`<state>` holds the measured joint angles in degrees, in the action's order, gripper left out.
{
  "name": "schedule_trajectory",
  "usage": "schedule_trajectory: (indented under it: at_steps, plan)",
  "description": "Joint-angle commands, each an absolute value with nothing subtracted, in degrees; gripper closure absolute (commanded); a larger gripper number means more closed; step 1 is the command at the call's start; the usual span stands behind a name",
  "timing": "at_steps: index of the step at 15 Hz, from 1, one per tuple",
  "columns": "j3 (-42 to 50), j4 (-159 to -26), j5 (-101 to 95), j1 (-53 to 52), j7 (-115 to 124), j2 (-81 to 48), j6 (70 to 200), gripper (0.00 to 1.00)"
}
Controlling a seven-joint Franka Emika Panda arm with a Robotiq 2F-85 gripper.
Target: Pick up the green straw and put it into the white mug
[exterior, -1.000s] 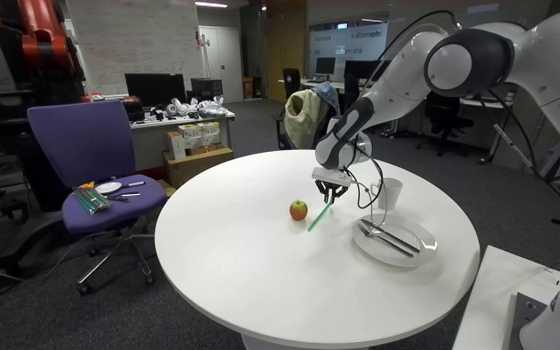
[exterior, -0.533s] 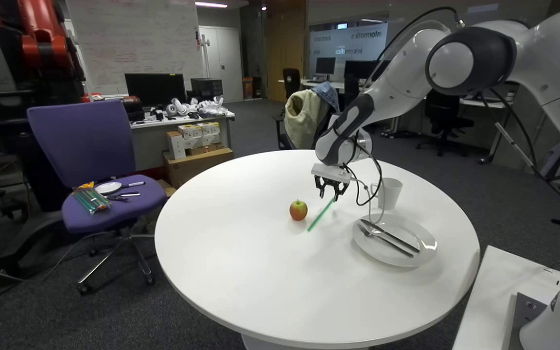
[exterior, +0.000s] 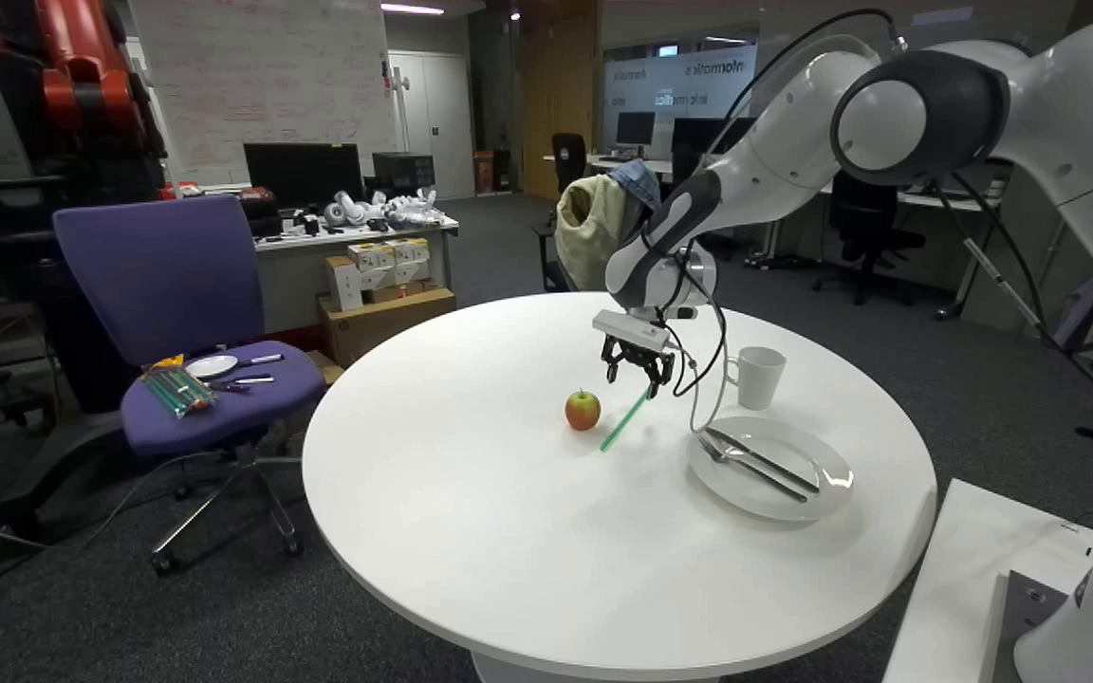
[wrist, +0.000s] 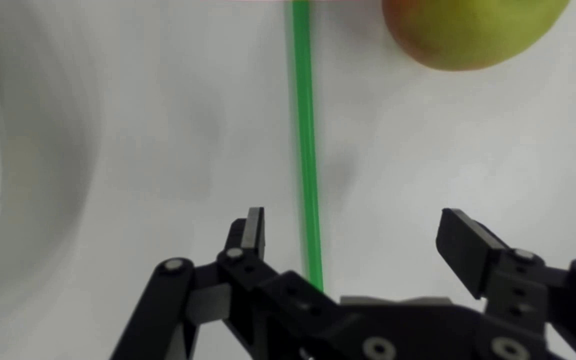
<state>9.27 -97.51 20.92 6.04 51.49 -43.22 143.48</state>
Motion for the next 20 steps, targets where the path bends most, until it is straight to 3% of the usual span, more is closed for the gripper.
schedule_trajectory:
  at_steps: [1,2,3,8,11,14,20]
  plan:
    - [8.6,-95.2,23.9,7.6,56.3,-43.2,140.9,0.23]
    - [8.6,-95.0,24.2,7.7,57.5,-43.4,140.8,0.29]
    - [8.7,-94.9,24.3,7.8,58.7,-43.5,141.0,0.29]
    - [8.3,-94.9,23.3,8.4,59.1,-43.7,141.2,0.19]
    - [8.0,-95.2,21.4,8.1,56.0,-44.2,141.2,0.22]
    - [8.1,-95.3,19.5,7.4,53.3,-44.7,141.0,0.18]
    - [8.4,-95.0,17.5,6.8,49.3,-45.4,140.2,0.26]
